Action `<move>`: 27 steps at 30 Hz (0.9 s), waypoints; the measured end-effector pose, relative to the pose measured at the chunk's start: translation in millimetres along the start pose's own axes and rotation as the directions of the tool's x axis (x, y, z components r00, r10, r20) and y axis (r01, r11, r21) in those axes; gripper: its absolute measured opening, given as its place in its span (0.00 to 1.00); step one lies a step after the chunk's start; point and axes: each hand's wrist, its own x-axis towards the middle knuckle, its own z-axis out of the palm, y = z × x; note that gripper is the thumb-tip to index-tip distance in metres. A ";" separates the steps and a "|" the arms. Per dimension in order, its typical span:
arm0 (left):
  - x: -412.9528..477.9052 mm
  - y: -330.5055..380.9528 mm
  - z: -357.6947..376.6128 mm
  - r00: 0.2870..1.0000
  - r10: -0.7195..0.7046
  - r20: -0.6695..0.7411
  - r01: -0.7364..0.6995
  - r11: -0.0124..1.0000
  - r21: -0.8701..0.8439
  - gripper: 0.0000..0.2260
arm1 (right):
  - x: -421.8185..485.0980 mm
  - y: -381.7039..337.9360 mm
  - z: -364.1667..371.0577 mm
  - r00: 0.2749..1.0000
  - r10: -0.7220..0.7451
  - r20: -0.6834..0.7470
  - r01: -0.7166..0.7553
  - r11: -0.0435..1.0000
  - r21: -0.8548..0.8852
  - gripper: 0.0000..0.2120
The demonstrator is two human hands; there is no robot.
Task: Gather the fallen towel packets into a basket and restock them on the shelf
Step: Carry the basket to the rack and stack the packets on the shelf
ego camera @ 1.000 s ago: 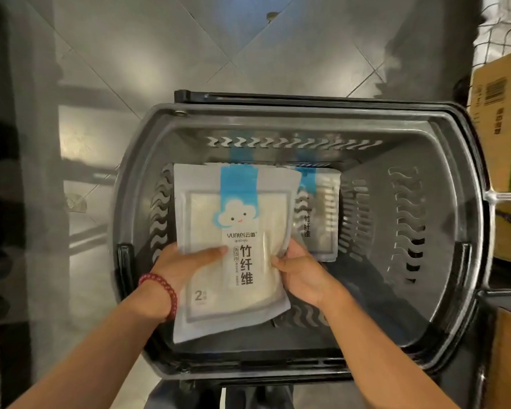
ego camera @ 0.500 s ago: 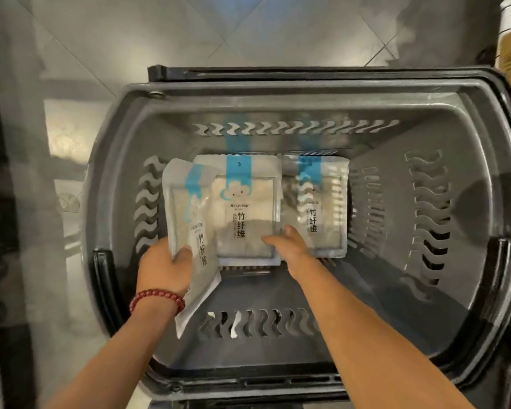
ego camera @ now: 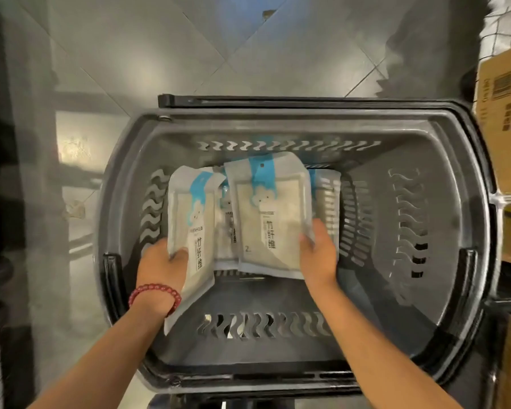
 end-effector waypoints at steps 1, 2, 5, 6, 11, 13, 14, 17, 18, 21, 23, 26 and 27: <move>-0.1 2.0 -0.9 1.000 -0.009 0.001 0.009 1.000 -0.010 0.12 | 0.3 0.4 -10.4 1.000 0.004 0.007 -0.004 0.999 0.040 0.13; -0.8 3.9 -1.6 1.000 -0.020 0.007 0.021 0.999 -0.034 0.13 | 0.4 -1.2 -19.8 0.999 0.028 0.027 -0.031 0.993 0.117 0.13; -4.5 8.6 -3.3 0.991 -0.099 0.092 0.115 0.975 -0.191 0.13 | -1.2 -11.2 -36.9 0.983 0.108 0.150 -0.152 0.933 0.327 0.17; -6.5 10.0 -3.9 0.982 -0.125 0.141 0.159 0.952 -0.263 0.12 | -2.2 -14.7 -37.8 0.974 0.118 0.193 -0.182 0.914 0.362 0.17; -18.3 16.2 -2.3 0.967 -0.084 0.240 0.180 0.893 -0.412 0.03 | -10.8 -34.2 -2.8 0.878 0.147 0.457 -0.303 0.907 0.291 0.14; -17.1 13.6 -1.8 0.979 -0.107 0.171 0.171 0.890 -0.423 0.05 | -14.7 -36.4 22.5 0.851 0.158 0.501 -0.300 0.929 0.216 0.09; -14.5 10.9 -1.9 0.984 -0.123 0.132 0.168 0.892 -0.420 0.06 | -14.8 -36.6 34.0 0.853 0.173 0.493 -0.293 0.940 0.175 0.07; -5.5 2.6 -1.9 0.990 -0.133 0.042 0.139 0.912 -0.385 0.06 | -4.6 -29.2 59.6 0.851 0.255 0.459 -0.323 0.943 0.076 0.07; -2.8 -0.1 -0.6 0.993 -0.120 0.019 0.118 0.926 -0.359 0.07 | 1.9 -25.2 64.7 0.846 0.297 0.443 -0.350 0.936 0.041 0.14; 4.8 -5.4 5.6 0.995 -0.086 -0.044 0.073 0.967 -0.243 0.12 | 21.6 -11.1 72.7 0.842 0.406 0.356 -0.429 0.903 -0.015 0.20; 9.1 -8.5 10.4 0.994 -0.070 -0.086 0.051 0.976 -0.210 0.13 | 30.1 -2.3 75.0 0.826 0.451 0.338 -0.475 0.880 -0.013 0.15; 11.6 -12.0 15.6 0.993 -0.048 -0.112 0.024 0.979 -0.205 0.13 | 36.0 5.3 77.6 0.802 0.459 0.382 -0.497 0.868 0.001 0.19; 11.9 -12.8 16.7 0.992 -0.047 -0.113 0.022 0.978 -0.208 0.13 | 37.0 6.3 78.7 0.807 0.449 0.384 -0.493 0.870 0.021 0.20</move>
